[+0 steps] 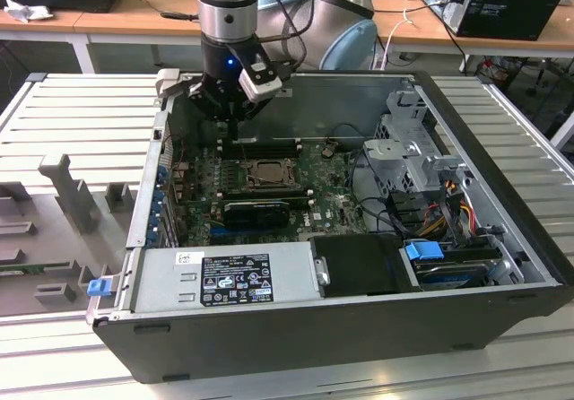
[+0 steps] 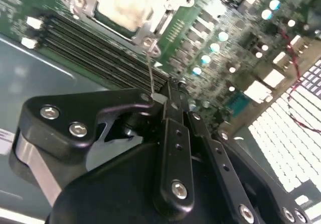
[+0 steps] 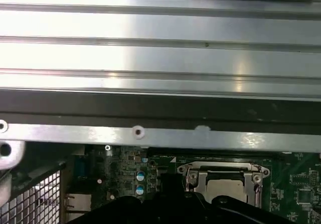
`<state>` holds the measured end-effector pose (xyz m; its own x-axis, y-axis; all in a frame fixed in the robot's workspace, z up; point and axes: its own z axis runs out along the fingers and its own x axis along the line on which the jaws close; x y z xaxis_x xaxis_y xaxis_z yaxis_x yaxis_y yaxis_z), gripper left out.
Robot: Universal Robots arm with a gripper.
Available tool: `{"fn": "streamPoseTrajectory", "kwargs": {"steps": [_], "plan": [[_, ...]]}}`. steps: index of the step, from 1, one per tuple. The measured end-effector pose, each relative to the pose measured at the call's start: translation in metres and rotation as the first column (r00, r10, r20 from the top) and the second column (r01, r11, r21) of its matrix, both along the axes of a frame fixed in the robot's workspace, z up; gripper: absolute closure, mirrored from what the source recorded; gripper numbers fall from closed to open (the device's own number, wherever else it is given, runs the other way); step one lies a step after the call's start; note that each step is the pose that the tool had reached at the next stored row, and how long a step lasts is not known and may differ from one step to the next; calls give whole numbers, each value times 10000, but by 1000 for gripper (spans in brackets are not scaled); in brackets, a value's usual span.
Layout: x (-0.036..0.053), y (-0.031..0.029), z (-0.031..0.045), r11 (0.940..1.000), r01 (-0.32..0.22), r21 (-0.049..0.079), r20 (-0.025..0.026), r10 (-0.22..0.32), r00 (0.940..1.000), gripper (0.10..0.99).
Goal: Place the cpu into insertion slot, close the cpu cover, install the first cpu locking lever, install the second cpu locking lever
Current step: 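Install the first cpu locking lever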
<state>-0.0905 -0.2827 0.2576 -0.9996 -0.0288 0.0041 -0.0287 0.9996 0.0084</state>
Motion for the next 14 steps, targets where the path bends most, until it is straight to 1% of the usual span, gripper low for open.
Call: {"fn": "streamPoseTrajectory", "kwargs": {"steps": [1,3,6,7,8,9,11,12,14], "plan": [[36,0,-5,10000,-2,0,-1,2,10000,980],[160,0,-29,10000,0,1,-1,0,10000,980],[280,0,-57,10000,0,0,-1,0,10000,980],[341,0,-64,10000,-1,45,-1,1,10000,980],[394,0,-67,9998,0,198,0,0,10000,980],[416,0,-68,9994,-1,355,0,1,10000,980],[428,-2,-71,9977,-1,671,0,1,10000,980],[429,-4,-74,9974,-1,715,-1,1,10000,980],[433,-5,-100,9974,-2,723,1,1,10000,980]]}}
